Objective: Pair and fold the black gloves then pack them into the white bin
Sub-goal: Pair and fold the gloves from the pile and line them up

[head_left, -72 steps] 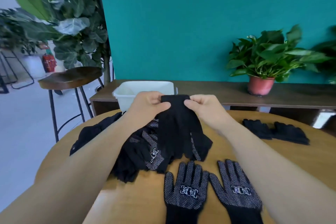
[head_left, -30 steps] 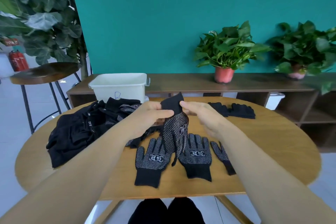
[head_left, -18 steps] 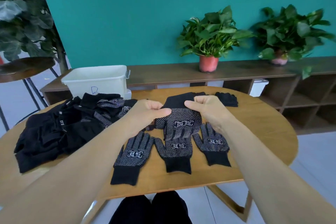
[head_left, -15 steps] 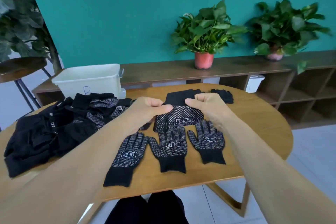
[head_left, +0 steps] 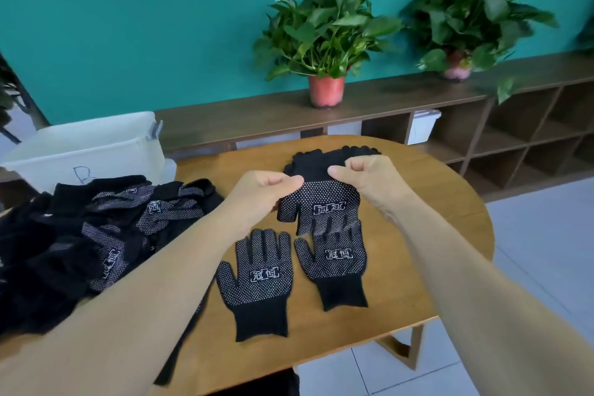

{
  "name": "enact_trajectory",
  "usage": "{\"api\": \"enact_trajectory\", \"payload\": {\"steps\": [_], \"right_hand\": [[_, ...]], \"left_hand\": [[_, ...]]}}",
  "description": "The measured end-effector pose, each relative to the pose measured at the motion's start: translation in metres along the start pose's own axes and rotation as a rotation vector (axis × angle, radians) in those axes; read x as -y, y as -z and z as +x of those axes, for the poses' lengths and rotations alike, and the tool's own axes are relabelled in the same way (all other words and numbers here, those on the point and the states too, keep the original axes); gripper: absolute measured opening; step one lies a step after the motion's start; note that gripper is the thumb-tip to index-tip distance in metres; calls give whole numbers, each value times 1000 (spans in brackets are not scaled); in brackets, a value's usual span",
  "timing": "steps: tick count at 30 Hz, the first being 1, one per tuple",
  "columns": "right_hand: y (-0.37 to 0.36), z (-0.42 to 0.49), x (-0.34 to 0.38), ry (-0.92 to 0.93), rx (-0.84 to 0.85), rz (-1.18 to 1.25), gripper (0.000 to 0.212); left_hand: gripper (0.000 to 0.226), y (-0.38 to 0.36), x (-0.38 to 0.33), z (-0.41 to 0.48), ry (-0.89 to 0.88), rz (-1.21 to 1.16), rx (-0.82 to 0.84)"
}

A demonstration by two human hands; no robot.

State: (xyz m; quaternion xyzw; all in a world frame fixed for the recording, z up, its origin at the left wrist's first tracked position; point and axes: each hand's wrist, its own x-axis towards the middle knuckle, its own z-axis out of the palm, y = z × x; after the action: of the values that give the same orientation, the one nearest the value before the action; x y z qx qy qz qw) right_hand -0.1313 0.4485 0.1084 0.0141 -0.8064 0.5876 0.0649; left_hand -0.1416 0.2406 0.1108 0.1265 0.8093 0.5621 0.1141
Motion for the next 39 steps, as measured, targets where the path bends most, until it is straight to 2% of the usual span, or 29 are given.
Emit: {"api": "enact_trajectory", "payload": {"steps": [4, 7, 11, 17, 21, 26, 29, 32, 35, 37, 39], "right_hand": [[6, 26, -10, -22, -38, -3, 41], [9, 45, -15, -31, -65, 3, 48], [13, 63, -21, -35, -80, 29, 43], [9, 55, -45, -45, -77, -53, 53], [4, 48, -63, -108, -47, -33, 47], [9, 39, -56, -76, -43, -24, 43], [11, 14, -62, -58, 6, -131, 43], [4, -27, -94, 18, 38, -422, 39], [-15, -62, -124, 216, -23, -599, 6], [-22, -72, -137, 340, -60, -695, 25], [-23, -74, -142, 388, -41, -763, 45]], "left_hand": [[22, -5, 5, 37, -8, 17, -7], [18, -7, 7, 64, -31, 31, -52], [17, -10, 6, 86, -63, 60, -81], [13, -22, 31, 86, -46, 117, -67], [12, -28, 46, 82, -41, 142, -56], [14, -29, 37, 71, -71, 172, -64], [17, -30, 38, 50, -97, 247, -36], [14, -41, 74, 20, -101, 478, 8], [12, -56, 122, -4, -272, 648, -108], [21, -63, 138, -12, -372, 693, -151], [26, -65, 139, -14, -424, 733, -192]]}}
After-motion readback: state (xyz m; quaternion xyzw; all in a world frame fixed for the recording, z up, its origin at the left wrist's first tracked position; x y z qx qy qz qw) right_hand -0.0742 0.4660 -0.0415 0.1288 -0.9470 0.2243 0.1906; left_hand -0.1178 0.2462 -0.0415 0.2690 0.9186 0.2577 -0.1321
